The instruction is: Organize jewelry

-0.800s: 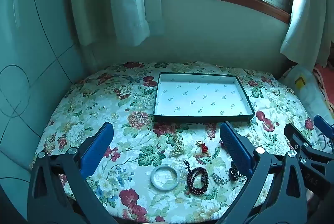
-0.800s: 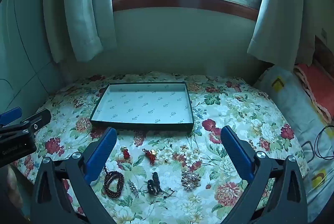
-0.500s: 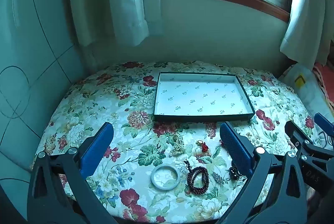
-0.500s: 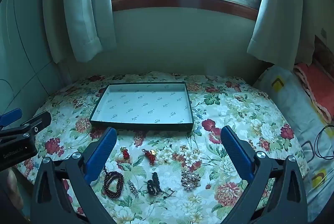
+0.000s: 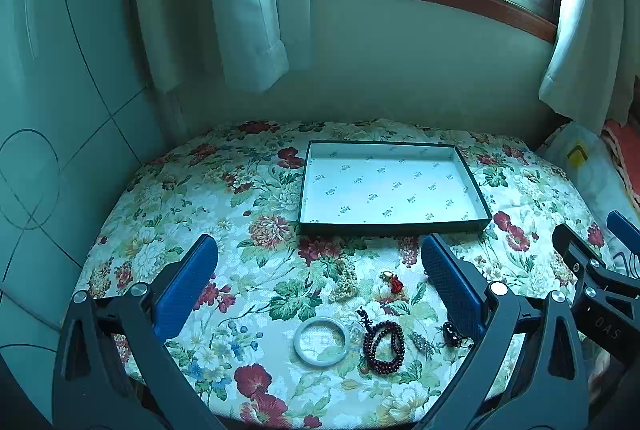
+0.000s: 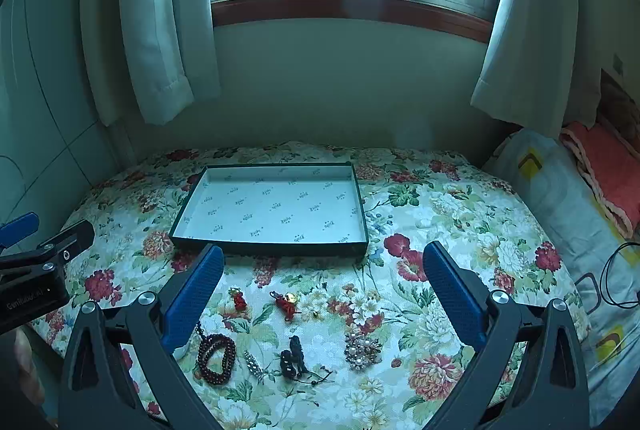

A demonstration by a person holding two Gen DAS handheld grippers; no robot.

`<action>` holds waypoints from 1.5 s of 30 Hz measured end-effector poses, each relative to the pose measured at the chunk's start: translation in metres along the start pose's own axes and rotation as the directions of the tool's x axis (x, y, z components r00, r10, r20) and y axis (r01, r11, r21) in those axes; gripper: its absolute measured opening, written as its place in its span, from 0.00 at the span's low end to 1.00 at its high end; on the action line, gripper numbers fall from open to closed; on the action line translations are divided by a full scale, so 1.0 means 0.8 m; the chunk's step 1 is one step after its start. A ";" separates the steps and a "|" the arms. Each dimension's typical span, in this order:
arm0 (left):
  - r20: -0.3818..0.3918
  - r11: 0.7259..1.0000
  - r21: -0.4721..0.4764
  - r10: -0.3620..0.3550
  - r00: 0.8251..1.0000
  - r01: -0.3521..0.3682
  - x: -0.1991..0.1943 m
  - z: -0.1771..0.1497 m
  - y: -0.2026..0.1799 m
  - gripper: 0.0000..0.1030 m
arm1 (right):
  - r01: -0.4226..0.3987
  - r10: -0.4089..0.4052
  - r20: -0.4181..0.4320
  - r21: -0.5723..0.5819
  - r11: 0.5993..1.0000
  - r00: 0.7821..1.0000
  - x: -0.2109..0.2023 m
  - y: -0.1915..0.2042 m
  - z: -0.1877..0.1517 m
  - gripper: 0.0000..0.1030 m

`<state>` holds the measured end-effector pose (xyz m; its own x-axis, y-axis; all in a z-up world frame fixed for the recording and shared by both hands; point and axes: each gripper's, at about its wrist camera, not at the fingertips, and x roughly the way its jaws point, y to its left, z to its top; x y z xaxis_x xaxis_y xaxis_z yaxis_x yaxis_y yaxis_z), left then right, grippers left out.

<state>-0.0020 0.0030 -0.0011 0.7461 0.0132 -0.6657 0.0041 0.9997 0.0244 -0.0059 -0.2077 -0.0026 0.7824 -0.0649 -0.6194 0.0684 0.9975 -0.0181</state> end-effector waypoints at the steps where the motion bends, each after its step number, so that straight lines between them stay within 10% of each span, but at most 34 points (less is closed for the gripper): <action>1: 0.000 1.000 -0.001 0.001 1.000 -0.001 0.000 0.001 0.001 0.98 | 0.000 0.000 0.000 0.001 1.000 1.000 0.000 0.000 0.001 0.96; 45: -0.002 1.000 0.001 0.000 1.000 0.000 0.000 0.004 0.004 0.98 | 0.002 -0.002 0.013 0.002 1.000 1.000 -0.005 -0.004 0.007 0.96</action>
<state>0.0003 0.0058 0.0009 0.7448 0.0131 -0.6672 0.0051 0.9997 0.0254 -0.0059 -0.2108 0.0043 0.7903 -0.0677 -0.6089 0.0718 0.9973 -0.0177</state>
